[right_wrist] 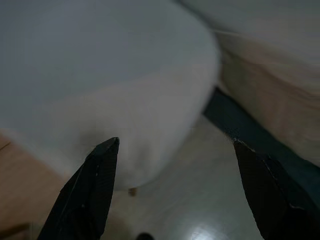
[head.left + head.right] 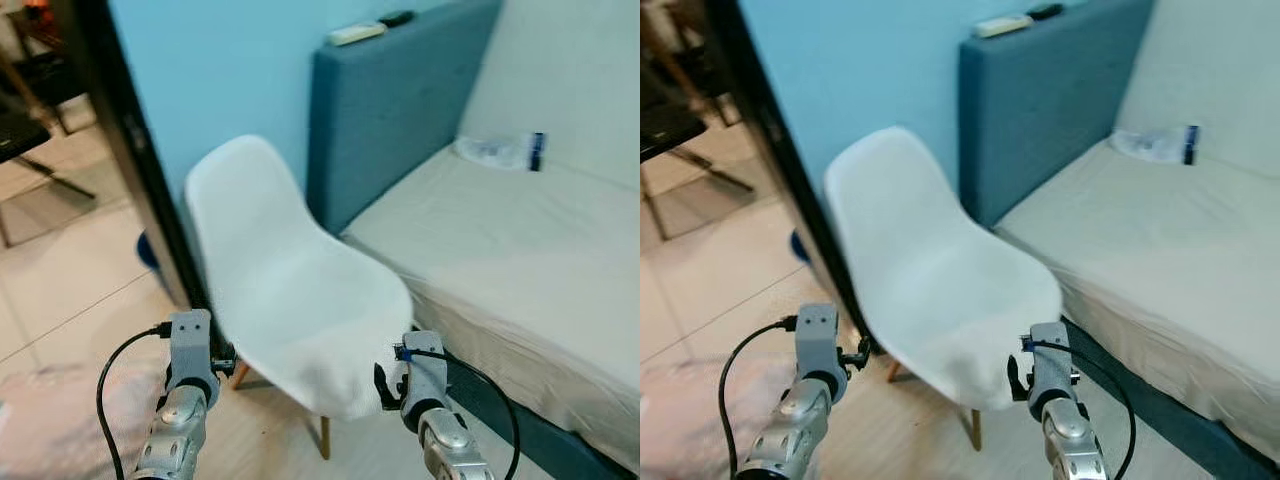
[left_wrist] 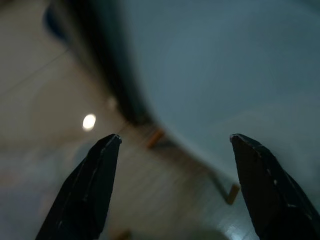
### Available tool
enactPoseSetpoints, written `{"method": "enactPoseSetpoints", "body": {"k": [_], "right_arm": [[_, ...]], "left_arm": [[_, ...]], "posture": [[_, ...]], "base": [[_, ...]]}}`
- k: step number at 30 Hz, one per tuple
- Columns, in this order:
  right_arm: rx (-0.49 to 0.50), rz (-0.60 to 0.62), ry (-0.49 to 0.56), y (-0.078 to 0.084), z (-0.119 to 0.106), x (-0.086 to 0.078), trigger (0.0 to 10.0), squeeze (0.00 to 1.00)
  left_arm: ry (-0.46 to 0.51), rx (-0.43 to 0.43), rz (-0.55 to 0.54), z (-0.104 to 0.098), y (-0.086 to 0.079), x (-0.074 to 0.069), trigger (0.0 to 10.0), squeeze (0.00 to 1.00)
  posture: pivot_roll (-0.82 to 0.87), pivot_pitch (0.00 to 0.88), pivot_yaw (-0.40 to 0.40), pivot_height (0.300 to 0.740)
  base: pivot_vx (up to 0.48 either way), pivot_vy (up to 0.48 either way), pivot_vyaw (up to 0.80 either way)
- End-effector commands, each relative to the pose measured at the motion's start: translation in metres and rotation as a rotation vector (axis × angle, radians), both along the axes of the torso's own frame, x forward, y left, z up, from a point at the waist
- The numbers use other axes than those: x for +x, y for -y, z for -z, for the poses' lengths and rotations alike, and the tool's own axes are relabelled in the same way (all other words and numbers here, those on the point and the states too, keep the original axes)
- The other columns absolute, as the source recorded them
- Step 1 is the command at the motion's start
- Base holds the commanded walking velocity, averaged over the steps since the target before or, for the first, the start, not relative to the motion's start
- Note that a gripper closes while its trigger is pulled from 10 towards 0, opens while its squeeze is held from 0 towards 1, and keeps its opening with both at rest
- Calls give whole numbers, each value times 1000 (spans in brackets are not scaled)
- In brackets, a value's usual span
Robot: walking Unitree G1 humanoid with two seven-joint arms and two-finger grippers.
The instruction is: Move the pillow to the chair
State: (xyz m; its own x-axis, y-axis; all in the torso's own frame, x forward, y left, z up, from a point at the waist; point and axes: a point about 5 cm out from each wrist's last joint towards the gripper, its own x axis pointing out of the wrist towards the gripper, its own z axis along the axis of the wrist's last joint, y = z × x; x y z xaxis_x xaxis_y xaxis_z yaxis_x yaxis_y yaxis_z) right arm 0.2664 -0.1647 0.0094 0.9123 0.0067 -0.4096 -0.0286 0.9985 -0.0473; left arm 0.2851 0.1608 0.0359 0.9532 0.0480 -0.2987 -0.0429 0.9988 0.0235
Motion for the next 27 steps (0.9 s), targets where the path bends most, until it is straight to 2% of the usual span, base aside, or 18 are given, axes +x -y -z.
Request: {"method": "enactPoseSetpoints", "body": {"k": [1,6,12,27], "right_arm": [[12,18,-7,0,2,-2,10000,0],[-3,-20,-9,-1,2,-1,10000,0],[-6,-13,-7,-1,0,3,10000,0],[-8,-11,-3,1,2,-1,10000,0]], "left_arm": [[-19,62,-2,8,-6,-6,10000,0],[-30,-25,-26,6,-6,-7,10000,0],[-11,-17,-21,4,-3,-5,10000,0],[1,24,25,3,-2,-5,10000,0]], "posture": [[14,105,3,740],[22,98,-3,740],[22,95,-7,740],[15,87,0,740]], "base": [[0,0,-800],[0,0,-800],[0,0,-800],[0,0,-800]]}}
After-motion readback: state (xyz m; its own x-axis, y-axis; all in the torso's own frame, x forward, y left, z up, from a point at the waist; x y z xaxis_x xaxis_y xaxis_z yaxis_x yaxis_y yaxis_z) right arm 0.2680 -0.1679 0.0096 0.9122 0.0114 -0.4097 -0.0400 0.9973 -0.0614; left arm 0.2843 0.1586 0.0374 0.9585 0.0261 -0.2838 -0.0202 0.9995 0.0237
